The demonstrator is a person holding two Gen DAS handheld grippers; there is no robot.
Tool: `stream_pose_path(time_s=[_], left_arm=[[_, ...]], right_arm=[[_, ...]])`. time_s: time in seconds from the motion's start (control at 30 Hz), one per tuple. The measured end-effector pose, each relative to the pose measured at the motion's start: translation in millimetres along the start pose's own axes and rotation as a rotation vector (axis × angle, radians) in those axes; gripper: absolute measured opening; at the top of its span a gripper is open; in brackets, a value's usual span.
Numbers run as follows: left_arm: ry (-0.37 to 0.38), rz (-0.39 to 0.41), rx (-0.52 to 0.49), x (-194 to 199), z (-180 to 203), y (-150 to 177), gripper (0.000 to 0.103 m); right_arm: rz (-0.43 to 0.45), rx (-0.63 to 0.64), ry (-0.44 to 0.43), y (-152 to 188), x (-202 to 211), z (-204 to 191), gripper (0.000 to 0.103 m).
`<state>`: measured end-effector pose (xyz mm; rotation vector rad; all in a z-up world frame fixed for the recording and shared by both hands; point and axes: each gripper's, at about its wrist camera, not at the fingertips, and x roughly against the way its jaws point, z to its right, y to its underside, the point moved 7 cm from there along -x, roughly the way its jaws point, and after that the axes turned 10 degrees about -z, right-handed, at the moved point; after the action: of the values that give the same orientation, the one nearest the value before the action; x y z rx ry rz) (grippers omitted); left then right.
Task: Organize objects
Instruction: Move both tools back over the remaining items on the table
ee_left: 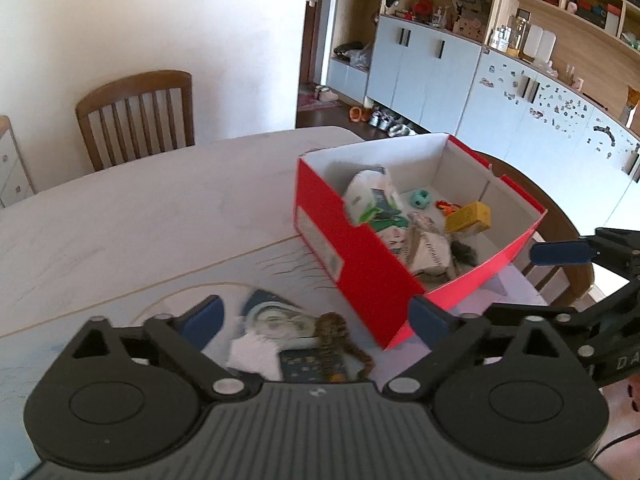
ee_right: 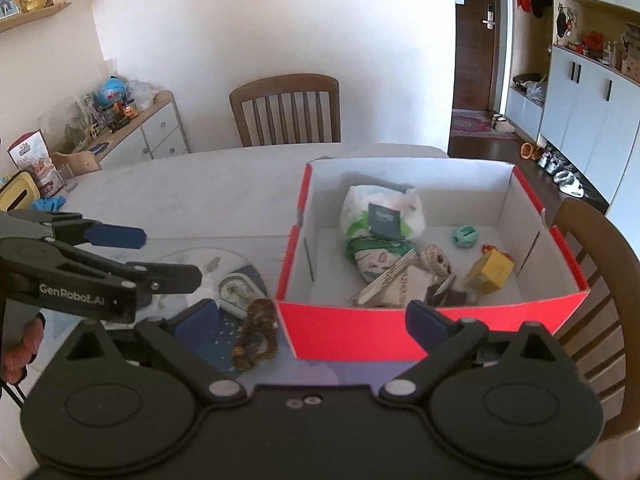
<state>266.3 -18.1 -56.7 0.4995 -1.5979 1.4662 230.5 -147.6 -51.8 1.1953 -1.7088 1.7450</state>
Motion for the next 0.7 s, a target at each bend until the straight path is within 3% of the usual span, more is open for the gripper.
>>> stream_pose_path(time_s=[0.17,0.47,0.7], left_arm=[[0.000,0.017,-0.001,-4,-18,11,0.102],[0.052,-0.059,0.002,-33,-44,35,0.102],[0.051,-0.124,0.016,-67,-56,50,0.102]], right_arm=[[-0.023,0.011,0.003,9,-11,-14,0.100],[-0.092,0.020,0.028,29,-40,-30,0.100],[-0.140,-0.011,0.040,40,-64,-33,0.096]])
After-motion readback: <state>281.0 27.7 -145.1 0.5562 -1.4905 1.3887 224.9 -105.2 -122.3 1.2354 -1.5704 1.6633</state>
